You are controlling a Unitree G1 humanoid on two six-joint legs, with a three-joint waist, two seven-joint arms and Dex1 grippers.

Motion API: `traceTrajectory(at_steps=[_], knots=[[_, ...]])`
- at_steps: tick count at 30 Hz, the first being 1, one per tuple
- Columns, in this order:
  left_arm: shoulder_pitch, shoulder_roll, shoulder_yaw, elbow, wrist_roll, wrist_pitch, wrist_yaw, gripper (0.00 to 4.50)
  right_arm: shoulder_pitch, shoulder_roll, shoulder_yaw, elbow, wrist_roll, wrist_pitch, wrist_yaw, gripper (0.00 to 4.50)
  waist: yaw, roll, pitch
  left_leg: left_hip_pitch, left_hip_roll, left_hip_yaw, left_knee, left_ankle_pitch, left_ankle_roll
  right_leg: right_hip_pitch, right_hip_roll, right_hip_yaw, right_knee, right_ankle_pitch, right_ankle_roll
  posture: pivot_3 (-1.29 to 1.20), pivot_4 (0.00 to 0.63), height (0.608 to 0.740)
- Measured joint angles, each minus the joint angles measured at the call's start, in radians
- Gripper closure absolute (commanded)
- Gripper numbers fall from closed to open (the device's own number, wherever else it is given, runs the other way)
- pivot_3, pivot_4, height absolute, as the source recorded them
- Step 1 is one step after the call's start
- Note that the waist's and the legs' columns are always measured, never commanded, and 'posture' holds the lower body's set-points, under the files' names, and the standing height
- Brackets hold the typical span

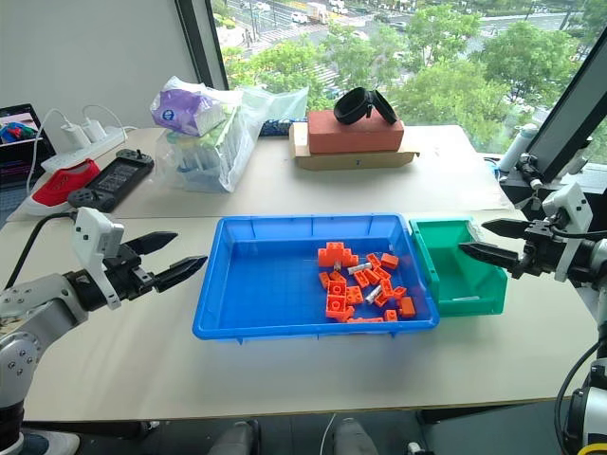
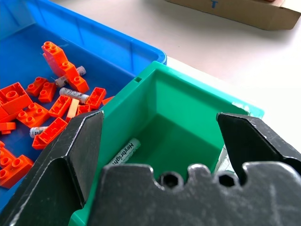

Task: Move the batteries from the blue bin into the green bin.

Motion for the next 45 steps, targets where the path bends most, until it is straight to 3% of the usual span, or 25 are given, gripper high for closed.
traceTrajectory(at_steps=[5,8,14,22,31,45], knots=[[-0.037,-0.001,0.033,0.003,-0.098,0.022,-0.026,0.00,-0.015,-0.004,0.027,-0.016,-0.012,0.000,-0.008,0.04,-0.001,0.000,0.000,0.000,0.000,0.000,0.000,0.000,0.000,0.000,0.000,0.000,0.000,0.000,0.000,0.00,0.150,0.740],[-0.073,0.045,0.044,-0.018,-0.157,0.046,-0.058,0.00,-0.061,-0.020,0.097,-0.115,-0.043,0.013,0.001,0.04,-0.005,0.000,0.000,0.000,0.000,0.000,-0.001,0.000,0.000,-0.001,0.000,0.001,0.001,0.000,0.000,0.00,0.150,0.740],[-0.097,0.114,-0.001,-0.027,-0.156,0.048,-0.125,0.00,-0.177,-0.022,0.265,-0.296,-0.120,0.064,0.013,0.04,0.000,0.000,0.000,-0.001,0.000,0.000,-0.001,0.000,0.000,-0.002,0.000,0.000,0.000,0.000,0.000,0.00,0.150,0.740],[-0.029,0.114,-0.049,-0.049,-0.119,0.035,-0.149,0.00,-0.262,0.055,0.449,-0.522,-0.125,0.171,0.099,0.04,0.005,0.000,0.000,-0.005,0.000,-0.001,-0.001,0.000,0.000,-0.006,0.000,-0.001,0.000,0.000,0.000,0.00,0.150,0.740],[0.014,0.092,-0.069,-0.095,-0.083,0.000,-0.141,0.00,-0.276,0.075,0.606,-0.509,-0.256,0.134,0.131,0.04,0.028,0.000,0.000,-0.013,0.000,0.000,0.000,0.000,0.000,-0.015,0.000,-0.001,0.002,0.000,-0.001,0.00,0.150,0.740],[0.028,0.087,-0.068,-0.114,-0.113,0.000,-0.161,0.00,-0.252,0.060,0.656,-0.511,-0.372,0.082,0.164,0.04,0.029,0.000,0.000,-0.013,0.000,-0.001,0.000,0.001,-0.001,-0.016,0.000,-0.001,0.003,0.000,-0.001,0.00,0.150,0.740]])
